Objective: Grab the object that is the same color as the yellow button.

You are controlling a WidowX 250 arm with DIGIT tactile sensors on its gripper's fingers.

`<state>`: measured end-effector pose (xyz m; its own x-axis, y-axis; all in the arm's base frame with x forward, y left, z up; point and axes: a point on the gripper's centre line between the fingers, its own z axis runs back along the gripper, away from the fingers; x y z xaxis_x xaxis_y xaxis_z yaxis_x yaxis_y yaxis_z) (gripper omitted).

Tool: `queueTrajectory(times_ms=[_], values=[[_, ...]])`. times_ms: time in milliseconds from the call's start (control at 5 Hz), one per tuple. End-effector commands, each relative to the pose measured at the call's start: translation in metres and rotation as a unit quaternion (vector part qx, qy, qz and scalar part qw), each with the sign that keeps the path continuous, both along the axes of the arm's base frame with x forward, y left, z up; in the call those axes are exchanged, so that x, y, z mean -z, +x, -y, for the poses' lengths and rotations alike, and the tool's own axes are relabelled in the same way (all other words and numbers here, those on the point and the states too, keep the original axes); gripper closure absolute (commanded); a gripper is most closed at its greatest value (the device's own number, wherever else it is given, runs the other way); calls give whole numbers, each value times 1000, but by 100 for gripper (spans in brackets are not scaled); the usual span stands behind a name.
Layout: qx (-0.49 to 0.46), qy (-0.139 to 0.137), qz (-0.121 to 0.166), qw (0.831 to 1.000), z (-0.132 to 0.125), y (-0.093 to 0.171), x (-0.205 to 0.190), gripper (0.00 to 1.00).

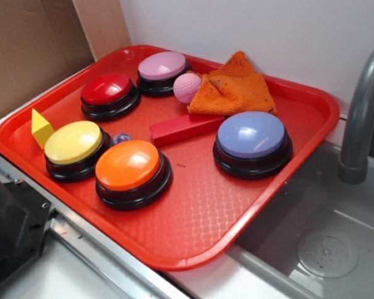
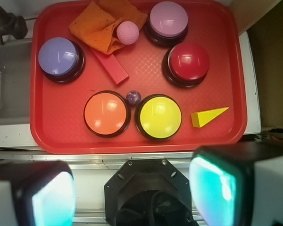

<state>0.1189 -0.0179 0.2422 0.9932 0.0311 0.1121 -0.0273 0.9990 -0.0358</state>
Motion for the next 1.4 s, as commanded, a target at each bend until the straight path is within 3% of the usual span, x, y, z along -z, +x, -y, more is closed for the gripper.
queueTrajectory(times_ms=[0,200,400,600,800,1000,1200], values=[[0,0,0,1000,0,0,0,0],[-56,6,13,998,-16,15,18,0],[-122,-40,-2,992,-42,27,41,0],[-223,-51,5,973,-69,29,63,0],[-338,-50,14,940,-97,28,96,0],[-398,-23,8,917,-116,24,126,0],[-424,2,31,905,-128,24,151,0]])
